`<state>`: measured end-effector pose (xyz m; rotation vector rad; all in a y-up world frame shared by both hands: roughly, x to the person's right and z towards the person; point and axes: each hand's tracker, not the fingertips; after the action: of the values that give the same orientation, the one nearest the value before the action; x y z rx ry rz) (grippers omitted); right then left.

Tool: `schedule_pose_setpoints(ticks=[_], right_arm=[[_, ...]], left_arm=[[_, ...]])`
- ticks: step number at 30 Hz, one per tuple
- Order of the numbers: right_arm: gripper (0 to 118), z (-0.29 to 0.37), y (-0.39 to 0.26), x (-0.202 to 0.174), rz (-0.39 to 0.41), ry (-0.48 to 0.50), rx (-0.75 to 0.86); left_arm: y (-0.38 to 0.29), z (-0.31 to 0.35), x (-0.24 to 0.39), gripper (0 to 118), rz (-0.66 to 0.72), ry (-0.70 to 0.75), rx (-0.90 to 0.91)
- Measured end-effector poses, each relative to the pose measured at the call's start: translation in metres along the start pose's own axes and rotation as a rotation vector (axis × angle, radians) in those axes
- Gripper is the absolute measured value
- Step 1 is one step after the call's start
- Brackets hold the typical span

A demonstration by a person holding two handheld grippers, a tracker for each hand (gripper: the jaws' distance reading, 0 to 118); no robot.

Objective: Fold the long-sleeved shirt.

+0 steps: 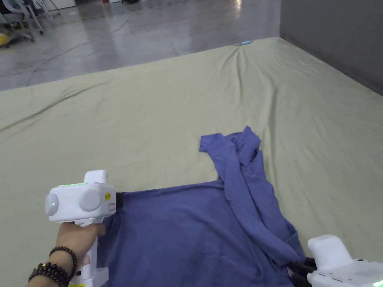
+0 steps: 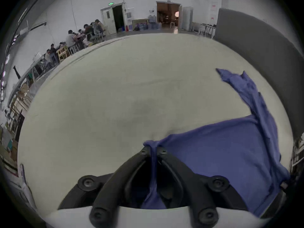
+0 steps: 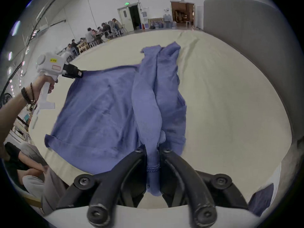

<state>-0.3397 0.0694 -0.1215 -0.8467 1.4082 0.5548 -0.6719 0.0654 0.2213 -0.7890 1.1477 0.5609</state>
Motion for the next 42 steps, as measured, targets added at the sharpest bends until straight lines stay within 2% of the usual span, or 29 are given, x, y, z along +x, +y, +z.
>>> schedule_pose_setpoints(ticks=[2, 5, 7, 10, 12, 14, 18, 23, 25, 28, 34, 37, 42], right_arm=[[8, 0.015, 0.03, 0.006, -0.001, 0.06, 0.068], [8, 0.047, 0.096, 0.013, 0.029, 0.013, 0.22], [8, 0.068, 0.142, 0.017, 0.048, -0.018, 0.313], [8, 0.105, 0.227, 0.024, 0.066, -0.01, 0.435], [8, 0.131, 0.287, 0.022, 0.092, -0.056, 0.507], [8, 0.151, 0.345, 0.022, 0.1, -0.081, 0.552], [8, 0.184, 0.455, 0.017, 0.064, -0.084, 0.571], [8, 0.218, 0.535, 0.003, 0.028, -0.178, 0.566], [8, 0.226, 0.551, -0.002, 0.018, -0.2, 0.567], [8, 0.233, 0.557, -0.006, 0.014, -0.179, 0.603], [8, 0.206, 0.551, 0.0, 0.016, -0.17, 0.596], [8, 0.173, 0.536, 0.011, -0.002, -0.162, 0.582], [8, 0.083, 0.487, 0.034, -0.036, -0.144, 0.43]], left_arm=[[0.014, 0.033, -0.013, 0, 0.092, -0.034, 0.052], [0.037, 0.089, -0.041, 0, 0.211, -0.068, 0.142], [0.058, 0.132, -0.057, 0, 0.233, -0.052, 0.211], [0.096, 0.2, -0.082, 0, 0.233, -0.001, 0.325], [0.123, 0.249, -0.095, 0, 0.253, 0.024, 0.408], [0.155, 0.289, -0.104, 0, 0.245, 0.029, 0.475], [0.217, 0.366, -0.103, 0, 0.232, 0.082, 0.618], [0.277, 0.433, -0.094, 0, 0.233, 0.09, 0.769], [0.294, 0.449, -0.09, 0, 0.254, 0.073, 0.826], [0.314, 0.455, -0.087, 0, 0.27, 0.089, 0.829], [0.322, 0.436, -0.084, 0, 0.258, 0.105, 0.804], [0.314, 0.402, -0.087, 0, 0.252, 0.108, 0.764], [0.271, 0.311, -0.089, 0, 0.253, 0.105, 0.611]])
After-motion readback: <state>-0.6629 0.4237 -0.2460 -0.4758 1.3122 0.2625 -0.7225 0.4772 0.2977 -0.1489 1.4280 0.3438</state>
